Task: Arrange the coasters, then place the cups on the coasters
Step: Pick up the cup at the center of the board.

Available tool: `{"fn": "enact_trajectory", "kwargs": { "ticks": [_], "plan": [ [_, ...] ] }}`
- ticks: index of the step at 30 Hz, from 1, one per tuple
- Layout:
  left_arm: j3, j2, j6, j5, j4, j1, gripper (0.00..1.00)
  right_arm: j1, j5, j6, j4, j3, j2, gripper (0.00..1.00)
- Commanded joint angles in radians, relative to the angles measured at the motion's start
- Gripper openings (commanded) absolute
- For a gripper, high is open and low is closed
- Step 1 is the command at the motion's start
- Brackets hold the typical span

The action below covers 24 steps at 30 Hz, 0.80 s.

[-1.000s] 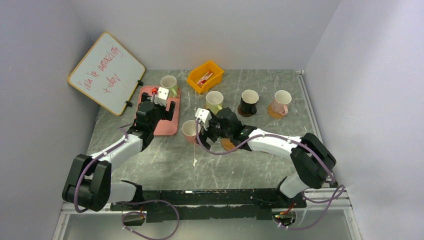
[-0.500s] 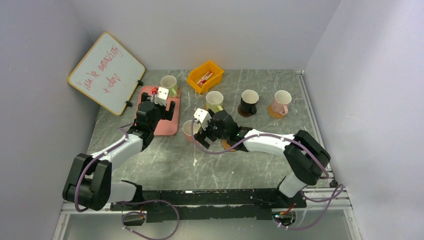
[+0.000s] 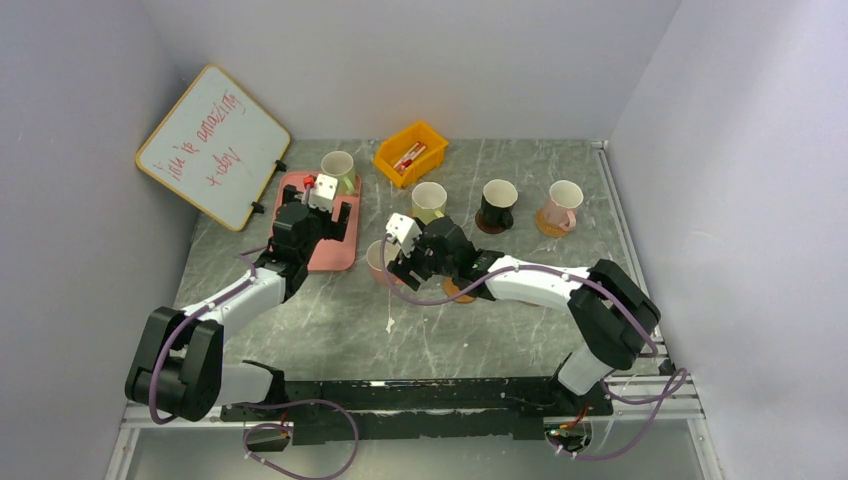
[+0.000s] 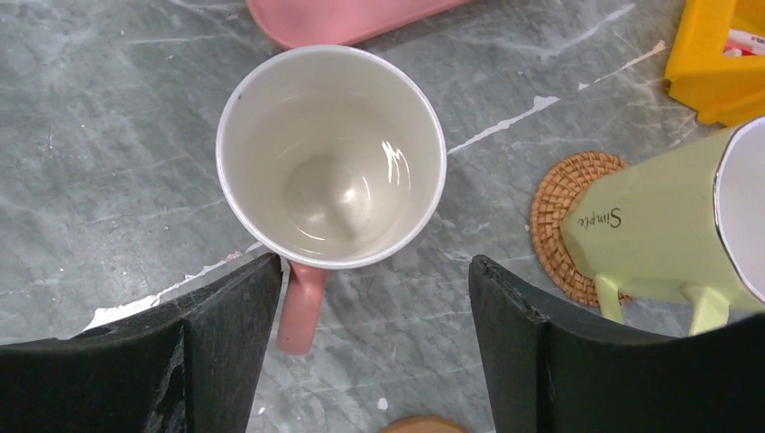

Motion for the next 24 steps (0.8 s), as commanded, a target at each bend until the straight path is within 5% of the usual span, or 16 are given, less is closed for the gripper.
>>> {"fn": "enact_trajectory", "kwargs": {
  "ticks": [1, 12, 24],
  "plan": [
    [0.023, 0.01, -0.019, 0.01, 0.038, 0.003, 0.97, -0.002, -0.05, 0.007, 0.0, 0.056, 0.017, 0.78],
    [0.022, 0.007, -0.02, 0.018, 0.036, 0.003, 0.96, -0.006, -0.07, 0.009, -0.022, 0.072, 0.046, 0.71],
    [0.021, 0.005, -0.018, 0.022, 0.035, 0.003, 0.96, -0.026, -0.063, 0.032, -0.009, 0.07, 0.05, 0.47]
  ]
}}
